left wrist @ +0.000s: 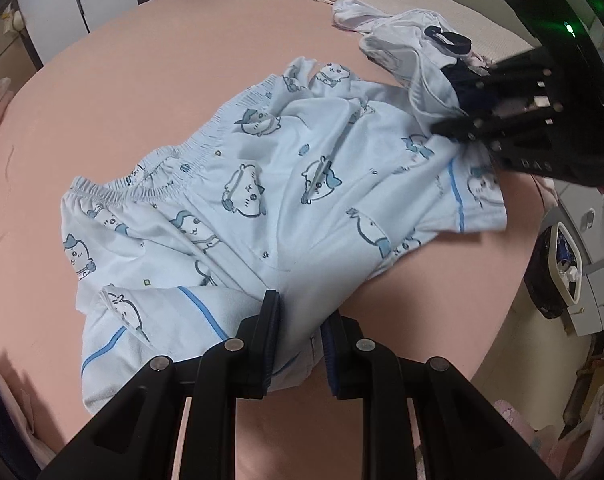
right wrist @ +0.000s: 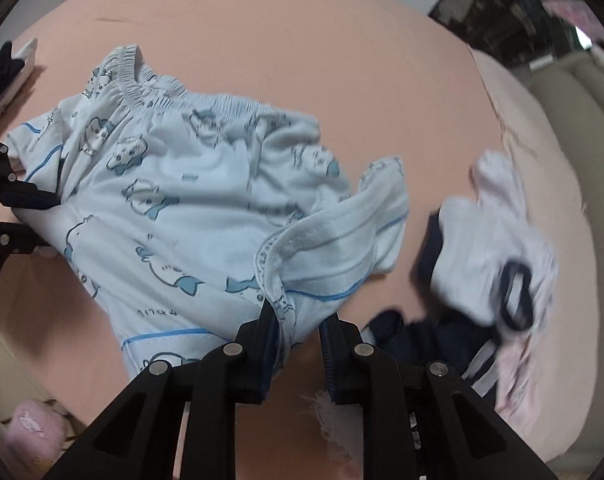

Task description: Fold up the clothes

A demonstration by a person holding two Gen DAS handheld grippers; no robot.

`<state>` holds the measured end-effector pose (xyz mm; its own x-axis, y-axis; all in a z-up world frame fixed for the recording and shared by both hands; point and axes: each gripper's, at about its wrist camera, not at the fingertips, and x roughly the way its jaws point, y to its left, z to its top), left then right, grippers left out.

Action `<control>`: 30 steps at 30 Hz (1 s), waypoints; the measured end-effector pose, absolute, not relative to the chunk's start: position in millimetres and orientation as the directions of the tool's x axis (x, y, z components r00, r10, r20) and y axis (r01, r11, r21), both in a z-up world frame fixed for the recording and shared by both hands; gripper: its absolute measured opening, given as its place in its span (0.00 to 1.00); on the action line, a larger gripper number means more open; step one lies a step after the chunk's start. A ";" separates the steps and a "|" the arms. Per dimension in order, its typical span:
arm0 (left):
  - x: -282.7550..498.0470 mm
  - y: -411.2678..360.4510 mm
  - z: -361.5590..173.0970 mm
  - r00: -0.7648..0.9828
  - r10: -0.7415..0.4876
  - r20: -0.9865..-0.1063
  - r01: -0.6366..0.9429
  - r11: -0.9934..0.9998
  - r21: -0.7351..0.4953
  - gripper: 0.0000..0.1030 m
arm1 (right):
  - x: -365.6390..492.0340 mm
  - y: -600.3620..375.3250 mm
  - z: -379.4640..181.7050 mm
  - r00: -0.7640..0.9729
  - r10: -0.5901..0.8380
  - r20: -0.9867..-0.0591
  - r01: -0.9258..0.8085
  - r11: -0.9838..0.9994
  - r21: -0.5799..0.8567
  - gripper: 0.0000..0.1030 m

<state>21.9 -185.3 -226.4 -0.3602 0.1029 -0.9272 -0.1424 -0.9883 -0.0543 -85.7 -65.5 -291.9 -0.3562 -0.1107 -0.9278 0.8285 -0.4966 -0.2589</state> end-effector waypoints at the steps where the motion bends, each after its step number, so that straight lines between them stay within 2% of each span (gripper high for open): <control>1: 20.8 -184.5 -225.6 -0.357 0.103 -0.928 -0.145 -0.988 -0.054 0.17 | -85.6 -62.5 -293.4 -0.349 -0.111 -0.931 0.825 -0.508 -0.249 0.17; 15: 20.7 -179.0 -213.8 -0.323 0.150 -0.934 -0.115 -0.986 -0.119 0.17 | -89.8 -31.3 -294.5 -0.278 -0.121 -0.953 0.799 -0.580 -0.159 0.17; 17: 8.9 -172.0 -202.4 -0.312 0.156 -0.937 -0.113 -0.986 -0.127 0.17 | -71.9 -29.6 -294.9 -0.283 -0.120 -0.952 0.798 -0.579 -0.164 0.17; 22: 12.3 -191.2 -220.1 -0.300 0.177 -0.937 -0.056 -0.984 -0.168 0.18 | -40.1 -30.7 -277.0 -0.341 -0.150 -0.928 0.814 -0.540 -0.212 0.20; 23: 11.6 -196.0 -222.2 -0.300 0.183 -0.936 -0.040 -0.983 -0.180 0.18 | -35.7 -31.0 -271.9 -0.352 -0.165 -0.921 0.820 -0.529 -0.219 0.22; 24: 10.9 -200.8 -224.4 -0.299 0.189 -0.935 -0.023 -0.981 -0.191 0.18 | -32.8 -31.3 -267.0 -0.368 -0.175 -0.913 0.822 -0.521 -0.232 0.31; 25: 10.2 -205.6 -226.6 -0.299 0.195 -0.934 -0.007 -0.979 -0.202 0.18 | -32.4 -31.7 -262.1 -0.392 -0.175 -0.903 0.816 -0.520 -0.254 0.47; 27: 10.3 -212.0 -225.4 -0.302 0.205 -0.931 0.021 -0.975 -0.221 0.20 | -31.0 -31.9 -250.9 -0.435 -0.183 -0.882 0.803 -0.521 -0.288 0.68; 29: 7.0 -213.0 -224.2 -0.301 0.205 -0.931 0.035 -0.974 -0.226 0.32 | -29.8 -31.3 -238.7 -0.451 -0.207 -0.868 0.800 -0.524 -0.291 0.70; 30: 4.9 -213.4 -223.8 -0.302 0.203 -0.931 0.041 -0.973 -0.226 0.50 | -28.7 -31.8 -233.1 -0.454 -0.215 -0.865 0.800 -0.525 -0.289 0.70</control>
<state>4.9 -213.4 -223.8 -0.3018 0.2034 -0.9314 0.0409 -0.9733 -0.2258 -28.7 -31.8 -233.1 -0.4536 -0.2153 -0.8648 0.8004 -0.5252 -0.2890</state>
